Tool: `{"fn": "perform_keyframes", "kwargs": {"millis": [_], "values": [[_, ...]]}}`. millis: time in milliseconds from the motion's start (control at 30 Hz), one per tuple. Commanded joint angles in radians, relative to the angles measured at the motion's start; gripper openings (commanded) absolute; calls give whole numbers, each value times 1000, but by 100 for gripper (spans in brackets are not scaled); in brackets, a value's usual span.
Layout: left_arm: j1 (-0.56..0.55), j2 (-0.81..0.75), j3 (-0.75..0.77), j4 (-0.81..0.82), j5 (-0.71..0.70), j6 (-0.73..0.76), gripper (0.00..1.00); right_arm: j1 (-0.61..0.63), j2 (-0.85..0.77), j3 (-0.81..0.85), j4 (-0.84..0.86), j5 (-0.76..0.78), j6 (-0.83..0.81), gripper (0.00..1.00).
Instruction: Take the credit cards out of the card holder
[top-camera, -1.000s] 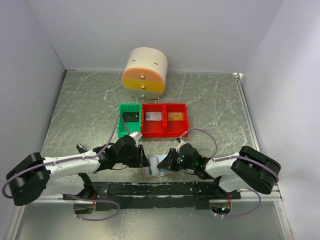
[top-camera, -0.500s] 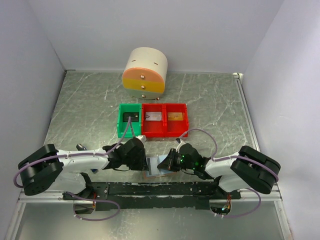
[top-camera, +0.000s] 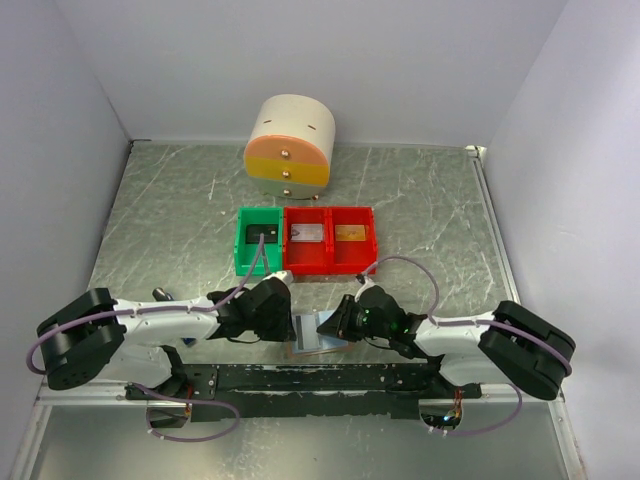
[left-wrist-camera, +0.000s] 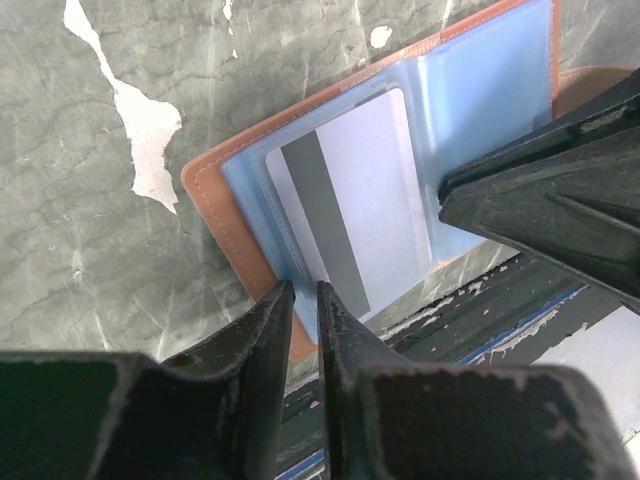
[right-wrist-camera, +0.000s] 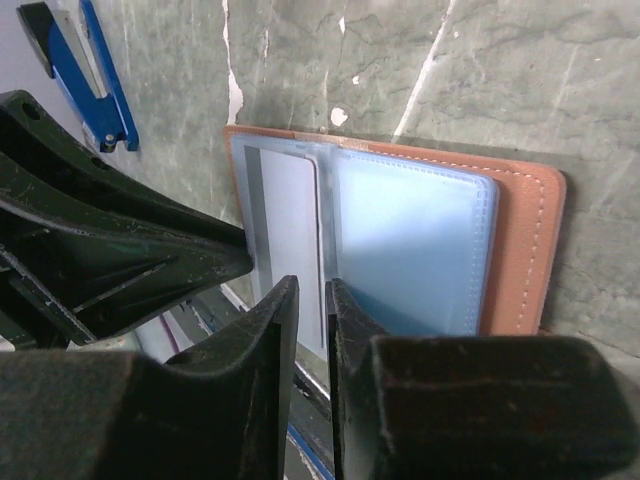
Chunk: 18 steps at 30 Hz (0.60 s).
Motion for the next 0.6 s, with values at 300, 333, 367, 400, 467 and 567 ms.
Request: {"fn": "perform_keyframes", "kwargs": {"millis": [300, 333, 367, 400, 467, 567], "values": [[-85, 47, 128, -96, -112, 11, 26, 2, 33, 25, -18, 5, -27, 17], [-94, 65, 140, -108, -126, 8, 25, 3, 39, 22, -10, 4, -26, 17], [-102, 84, 152, -125, -140, 1, 23, 2, 43, 23, -6, 1, -24, 17], [-108, 102, 163, -151, -153, -2, 20, 2, 44, 24, -3, -3, -23, 16], [-116, 133, 180, -181, -173, -5, 16, 3, 44, 20, 8, -7, -17, 16], [-121, 161, 190, -205, -193, -14, 14, 2, 36, 7, 26, -7, -5, 16]]}}
